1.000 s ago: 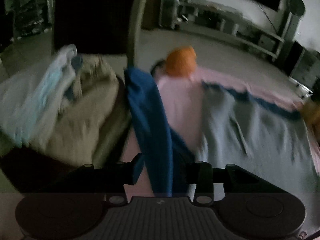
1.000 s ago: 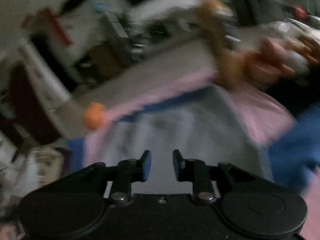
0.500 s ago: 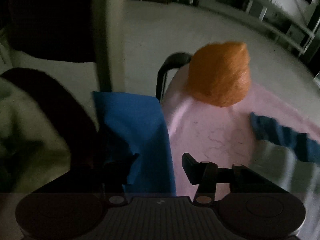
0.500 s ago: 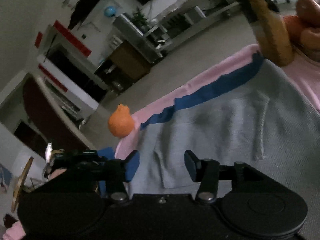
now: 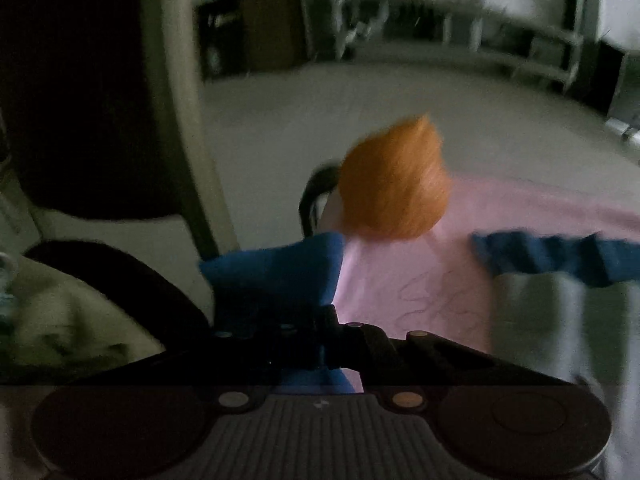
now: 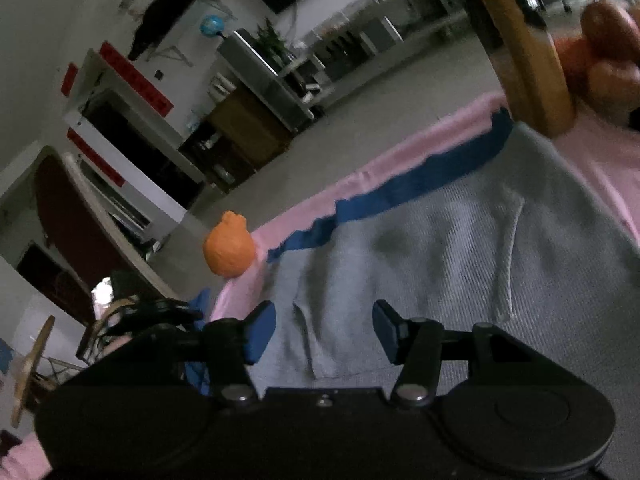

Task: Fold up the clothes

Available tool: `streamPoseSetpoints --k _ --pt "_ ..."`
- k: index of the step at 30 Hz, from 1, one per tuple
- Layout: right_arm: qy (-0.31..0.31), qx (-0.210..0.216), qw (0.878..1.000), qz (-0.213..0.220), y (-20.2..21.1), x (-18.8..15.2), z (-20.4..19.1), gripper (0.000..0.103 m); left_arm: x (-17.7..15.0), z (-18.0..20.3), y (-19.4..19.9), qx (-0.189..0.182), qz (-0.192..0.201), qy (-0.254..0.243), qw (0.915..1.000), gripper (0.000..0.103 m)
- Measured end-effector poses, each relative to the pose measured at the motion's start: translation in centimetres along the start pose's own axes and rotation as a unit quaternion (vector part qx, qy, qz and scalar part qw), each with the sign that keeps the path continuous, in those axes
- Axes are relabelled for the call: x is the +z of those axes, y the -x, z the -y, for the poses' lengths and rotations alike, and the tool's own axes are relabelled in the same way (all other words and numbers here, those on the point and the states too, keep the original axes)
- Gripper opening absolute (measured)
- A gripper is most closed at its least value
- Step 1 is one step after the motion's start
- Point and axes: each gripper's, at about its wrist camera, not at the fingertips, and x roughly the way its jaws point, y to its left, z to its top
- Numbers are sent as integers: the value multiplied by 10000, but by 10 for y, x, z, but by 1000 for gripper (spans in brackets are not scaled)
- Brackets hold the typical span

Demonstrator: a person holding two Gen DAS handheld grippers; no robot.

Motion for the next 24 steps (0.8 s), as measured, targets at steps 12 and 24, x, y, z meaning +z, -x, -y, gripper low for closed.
streamPoseSetpoints --k 12,24 --pt "-93 854 9962 104 68 -58 -99 55 -49 -154 197 -618 1553 813 9826 1" --pt "991 990 9889 -495 69 -106 -196 57 -121 -242 154 -110 1096 2217 9689 2"
